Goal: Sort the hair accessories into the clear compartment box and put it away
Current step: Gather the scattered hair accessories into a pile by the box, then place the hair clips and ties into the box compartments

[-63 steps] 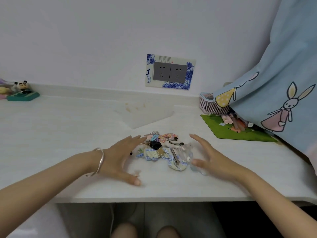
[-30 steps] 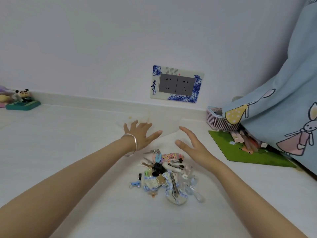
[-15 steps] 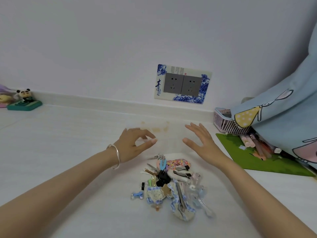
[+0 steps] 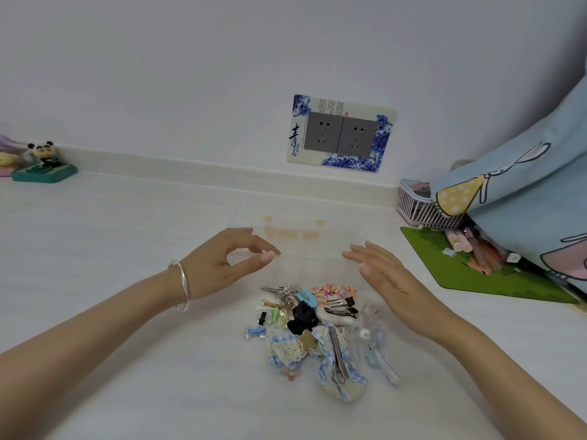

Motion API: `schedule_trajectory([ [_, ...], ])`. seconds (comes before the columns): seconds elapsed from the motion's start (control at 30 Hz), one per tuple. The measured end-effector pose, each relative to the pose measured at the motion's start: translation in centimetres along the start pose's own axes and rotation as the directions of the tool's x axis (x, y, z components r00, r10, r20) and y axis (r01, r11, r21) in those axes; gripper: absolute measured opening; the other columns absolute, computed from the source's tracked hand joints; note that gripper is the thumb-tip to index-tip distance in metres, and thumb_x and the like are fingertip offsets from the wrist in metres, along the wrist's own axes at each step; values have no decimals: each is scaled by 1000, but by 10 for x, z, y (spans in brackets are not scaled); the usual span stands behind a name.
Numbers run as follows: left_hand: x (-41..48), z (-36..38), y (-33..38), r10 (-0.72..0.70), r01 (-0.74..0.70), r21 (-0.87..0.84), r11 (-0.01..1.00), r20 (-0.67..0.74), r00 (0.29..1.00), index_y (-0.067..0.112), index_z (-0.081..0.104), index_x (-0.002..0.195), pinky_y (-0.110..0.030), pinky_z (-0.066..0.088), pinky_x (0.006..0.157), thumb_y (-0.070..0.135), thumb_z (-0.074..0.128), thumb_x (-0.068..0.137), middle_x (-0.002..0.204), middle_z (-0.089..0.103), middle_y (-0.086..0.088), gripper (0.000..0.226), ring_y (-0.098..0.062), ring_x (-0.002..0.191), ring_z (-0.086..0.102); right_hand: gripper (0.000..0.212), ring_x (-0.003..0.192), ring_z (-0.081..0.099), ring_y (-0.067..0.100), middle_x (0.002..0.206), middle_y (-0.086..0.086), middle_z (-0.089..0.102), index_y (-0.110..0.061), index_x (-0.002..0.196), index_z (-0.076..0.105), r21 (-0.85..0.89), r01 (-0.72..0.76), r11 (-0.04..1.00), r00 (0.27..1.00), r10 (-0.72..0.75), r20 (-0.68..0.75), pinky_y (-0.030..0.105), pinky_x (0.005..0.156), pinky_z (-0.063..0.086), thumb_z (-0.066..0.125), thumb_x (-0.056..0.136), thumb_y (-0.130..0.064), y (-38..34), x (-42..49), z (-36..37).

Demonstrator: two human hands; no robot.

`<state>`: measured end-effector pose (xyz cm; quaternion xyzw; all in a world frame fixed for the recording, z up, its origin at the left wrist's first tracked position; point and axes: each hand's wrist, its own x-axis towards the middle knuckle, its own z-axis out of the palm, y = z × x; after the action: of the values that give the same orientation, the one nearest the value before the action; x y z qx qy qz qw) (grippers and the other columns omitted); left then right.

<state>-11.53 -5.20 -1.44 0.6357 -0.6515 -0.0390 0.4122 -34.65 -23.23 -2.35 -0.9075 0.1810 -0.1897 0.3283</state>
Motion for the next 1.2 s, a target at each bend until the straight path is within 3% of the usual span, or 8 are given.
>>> schedule_trajectory([
  [0.1, -6, -1, -1, -18, 18, 12, 1000, -11, 1000, 41, 62, 99, -2, 19, 99, 75, 36, 75, 100, 66, 18, 49, 20, 105, 42, 64, 138, 6, -13, 146, -30, 28, -54, 127, 40, -68, 28, 997, 1000, -27, 10, 23, 113, 9, 29, 71, -83, -5, -10, 0],
  [0.23, -12, 3, -2, -7, 8, 273, 962, -4, 1000, 49, 51, 114, -42, 6, 114, 76, 38, 73, 125, 52, 17, 52, -7, 137, 21, 54, 138, 18, -7, 140, -30, 36, -46, 124, 50, -145, 149, 978, 984, -161, -75, 6, 107, 15, 54, 73, -64, -14, -28, -9],
  [0.37, -9, 15, 17, 106, -118, 330, 937, 54, 993, 43, 48, 121, -37, -1, 113, 72, 41, 74, 134, 44, 13, 56, -8, 140, 12, 34, 107, 53, 9, 109, -15, 56, -39, 96, 66, -130, 133, 982, 991, -131, 23, 9, 84, 36, 70, 67, -56, -18, -47, -23],
  [0.47, -5, 26, 22, 133, -143, 324, 935, 53, 990, 42, 48, 120, -38, -2, 113, 71, 40, 75, 135, 44, 12, 54, -8, 140, 11, 30, 89, 54, 13, 97, -11, 58, -38, 92, 66, -160, 71, 985, 989, -50, 136, 13, 69, 37, 75, 66, -50, -17, -56, -24],
  [0.77, 4, 47, 30, 106, -114, 268, 957, 46, 993, 40, 53, 117, -40, 4, 114, 71, 32, 79, 133, 48, 11, 53, -10, 139, 17, 14, 73, 47, 5, 87, -7, 54, -32, 85, 72, -166, 46, 985, 993, -27, 114, 11, 63, 34, 77, 73, -33, -21, -55, -9],
  [0.93, 22, 48, 29, 86, -109, 442, 890, 73, 994, 32, 51, 124, -42, 15, 113, 73, 20, 79, 133, 50, 3, 68, -18, 135, 31, 10, 78, 50, 8, 90, -11, 57, -27, 85, 68, -193, 109, 975, 976, -68, 208, 13, 67, 37, 73, 78, -31, -20, -50, -11],
  [1.13, 44, 48, 23, 34, -69, 439, 896, 89, 995, 31, 50, 126, -40, 22, 111, 75, 11, 78, 134, 50, 3, 76, -17, 128, 39, 13, 73, 56, 7, 77, -3, 67, -17, 89, 64, 215, 76, 974, 997, -74, -17, 25, 66, 39, 71, 78, -18, -24, -31, -35],
  [1.2, 46, 50, 18, 20, -58, 468, 882, 88, 996, 32, 49, 126, -38, 22, 110, 75, 9, 78, 135, 49, 3, 76, -16, 127, 40, 21, 72, 58, 6, 75, -5, 66, -18, 98, 61, 369, 101, 924, 989, -54, -138, 19, 68, 43, 67, 79, -12, -26, -15, -44],
])
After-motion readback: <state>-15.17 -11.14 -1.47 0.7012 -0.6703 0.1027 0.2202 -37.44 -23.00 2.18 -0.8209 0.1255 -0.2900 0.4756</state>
